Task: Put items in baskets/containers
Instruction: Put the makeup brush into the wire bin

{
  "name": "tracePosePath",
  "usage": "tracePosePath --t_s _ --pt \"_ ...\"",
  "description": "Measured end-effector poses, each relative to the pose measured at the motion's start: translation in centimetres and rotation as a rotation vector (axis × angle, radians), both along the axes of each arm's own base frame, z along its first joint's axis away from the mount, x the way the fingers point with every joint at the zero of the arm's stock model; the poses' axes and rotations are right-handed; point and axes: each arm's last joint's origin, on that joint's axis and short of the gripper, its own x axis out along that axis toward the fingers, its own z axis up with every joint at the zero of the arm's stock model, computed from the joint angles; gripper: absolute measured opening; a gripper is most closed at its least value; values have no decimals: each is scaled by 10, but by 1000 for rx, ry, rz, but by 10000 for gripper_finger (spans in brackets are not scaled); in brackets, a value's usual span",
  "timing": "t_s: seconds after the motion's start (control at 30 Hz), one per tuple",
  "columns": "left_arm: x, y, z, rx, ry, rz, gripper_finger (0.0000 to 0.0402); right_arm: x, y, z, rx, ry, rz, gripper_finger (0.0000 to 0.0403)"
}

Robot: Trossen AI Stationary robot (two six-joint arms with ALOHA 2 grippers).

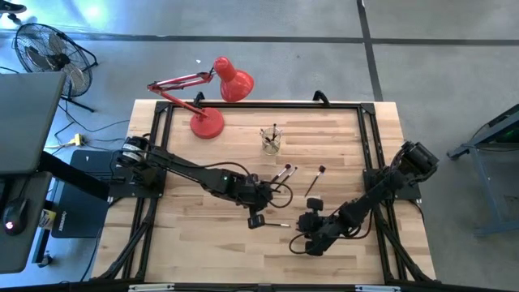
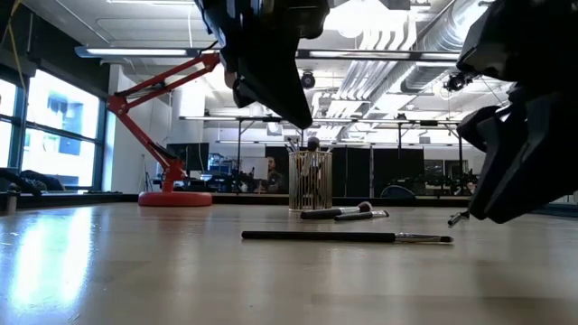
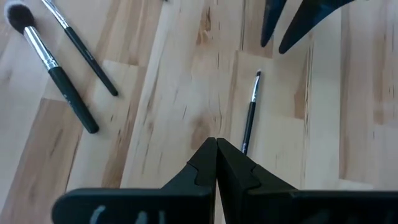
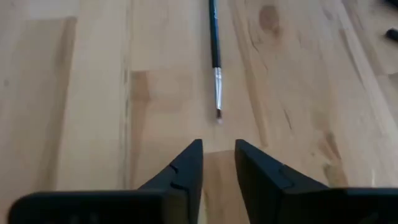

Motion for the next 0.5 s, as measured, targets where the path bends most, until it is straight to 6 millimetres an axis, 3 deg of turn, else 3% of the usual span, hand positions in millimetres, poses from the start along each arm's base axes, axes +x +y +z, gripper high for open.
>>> tracePosePath --t_s 0.23,0.5 --pt "0 0 0 2 1 1 0 -5 -5 -7 -39 -3 10 122" --pt "0 1 0 14 -1 11 0 1 -9 -14 -94 6 73 114"
